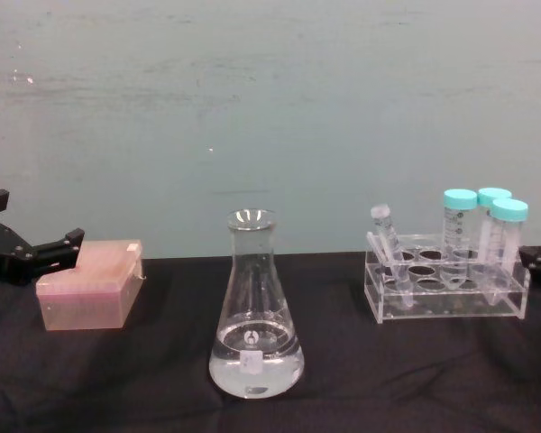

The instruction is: Pour the liquid from the test tube into the beaker using one hand.

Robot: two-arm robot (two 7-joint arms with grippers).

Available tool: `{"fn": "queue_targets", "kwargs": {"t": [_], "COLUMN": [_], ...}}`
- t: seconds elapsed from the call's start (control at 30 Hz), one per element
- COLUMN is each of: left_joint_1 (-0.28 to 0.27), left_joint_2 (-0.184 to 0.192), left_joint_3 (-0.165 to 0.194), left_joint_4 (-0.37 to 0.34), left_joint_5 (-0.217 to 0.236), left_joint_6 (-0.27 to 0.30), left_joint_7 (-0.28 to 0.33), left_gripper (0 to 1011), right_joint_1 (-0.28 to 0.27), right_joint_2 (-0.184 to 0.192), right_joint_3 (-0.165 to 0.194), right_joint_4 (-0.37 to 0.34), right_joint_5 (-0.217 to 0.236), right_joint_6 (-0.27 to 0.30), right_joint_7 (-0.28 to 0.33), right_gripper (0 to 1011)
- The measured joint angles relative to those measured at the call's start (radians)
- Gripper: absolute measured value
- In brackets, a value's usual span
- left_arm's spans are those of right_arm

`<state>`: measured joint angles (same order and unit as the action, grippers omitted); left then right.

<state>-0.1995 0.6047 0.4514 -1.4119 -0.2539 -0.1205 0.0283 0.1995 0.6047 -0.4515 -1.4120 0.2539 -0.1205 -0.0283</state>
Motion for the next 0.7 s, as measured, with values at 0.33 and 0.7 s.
{"fn": "queue_targets", "kwargs": {"t": [0.33,0.7], "left_joint_1": [0.000,0.000], "left_joint_2": [0.000,0.000], "left_joint_3": [0.000,0.000], "left_joint_4": [0.000,0.000], "left_joint_5": [0.000,0.000], "left_joint_6": [0.000,0.000], "left_joint_7": [0.000,0.000], "left_gripper": [1000,1000], "right_joint_1": [0.000,0.000], "right_joint_2": [0.000,0.000], "right_joint_3": [0.000,0.000], "right_joint_4": [0.000,0.000], "right_joint_5": [0.000,0.000], "right_joint_6": [0.000,0.000], "right_joint_7": [0.000,0.000], "right_gripper": [1000,1000]}}
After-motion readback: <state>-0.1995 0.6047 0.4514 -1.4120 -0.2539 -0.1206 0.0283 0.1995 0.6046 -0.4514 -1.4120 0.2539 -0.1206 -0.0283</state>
